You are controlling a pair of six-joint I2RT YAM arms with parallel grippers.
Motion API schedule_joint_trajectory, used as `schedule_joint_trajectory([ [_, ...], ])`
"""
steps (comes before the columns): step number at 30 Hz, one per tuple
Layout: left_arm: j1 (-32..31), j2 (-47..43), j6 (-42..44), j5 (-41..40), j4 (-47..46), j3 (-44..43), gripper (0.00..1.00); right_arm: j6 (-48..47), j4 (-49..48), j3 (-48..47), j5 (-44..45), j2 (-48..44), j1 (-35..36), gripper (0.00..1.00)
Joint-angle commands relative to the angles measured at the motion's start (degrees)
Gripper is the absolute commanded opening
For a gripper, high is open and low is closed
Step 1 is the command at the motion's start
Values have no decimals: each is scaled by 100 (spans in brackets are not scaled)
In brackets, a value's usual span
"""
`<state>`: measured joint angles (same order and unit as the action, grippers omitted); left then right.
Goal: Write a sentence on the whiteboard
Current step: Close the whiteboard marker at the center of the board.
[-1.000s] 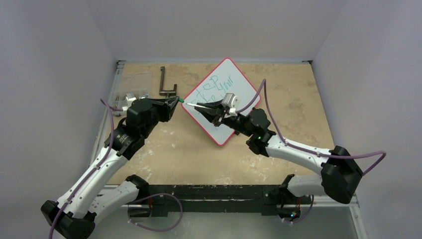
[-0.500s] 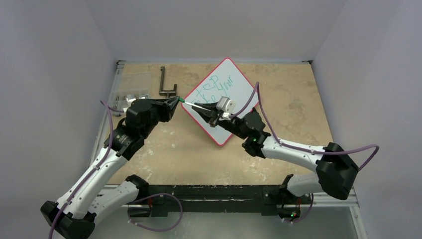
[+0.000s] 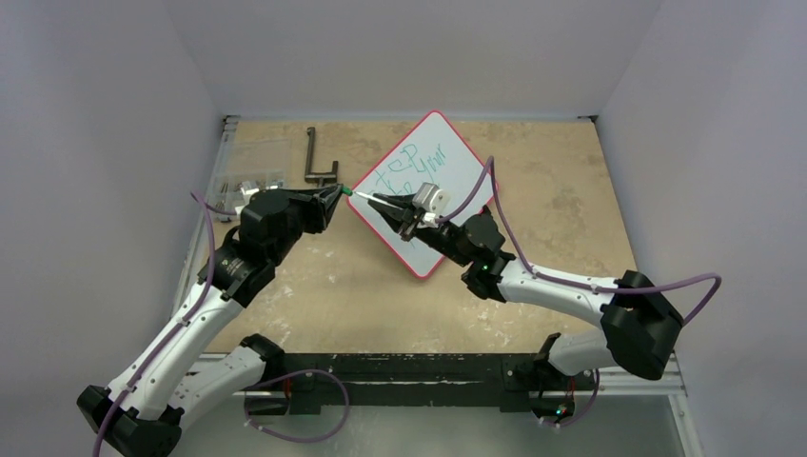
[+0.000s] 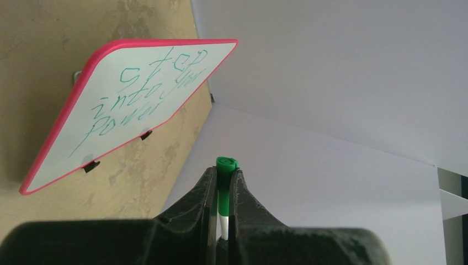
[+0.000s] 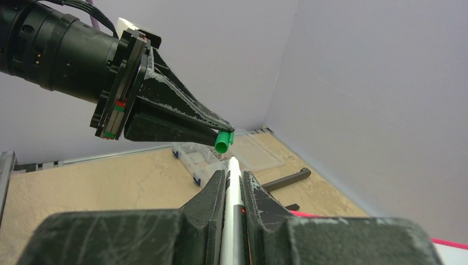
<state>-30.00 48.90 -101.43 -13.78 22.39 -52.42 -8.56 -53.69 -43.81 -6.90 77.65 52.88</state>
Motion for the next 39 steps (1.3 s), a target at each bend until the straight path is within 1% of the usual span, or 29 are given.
schedule_joint_trajectory([
  [1, 41, -57, -67, -10, 29, -218, 0, -67, -196, -232, 147, -53, 42, 0],
  [28, 43, -15, -123, -122, -42, -189, 0, -81, -102, -218, 122, -309, 142, 0],
  [39, 39, -16, -130, -98, -77, -185, 0, -41, -108, -291, 139, -156, 170, 0],
])
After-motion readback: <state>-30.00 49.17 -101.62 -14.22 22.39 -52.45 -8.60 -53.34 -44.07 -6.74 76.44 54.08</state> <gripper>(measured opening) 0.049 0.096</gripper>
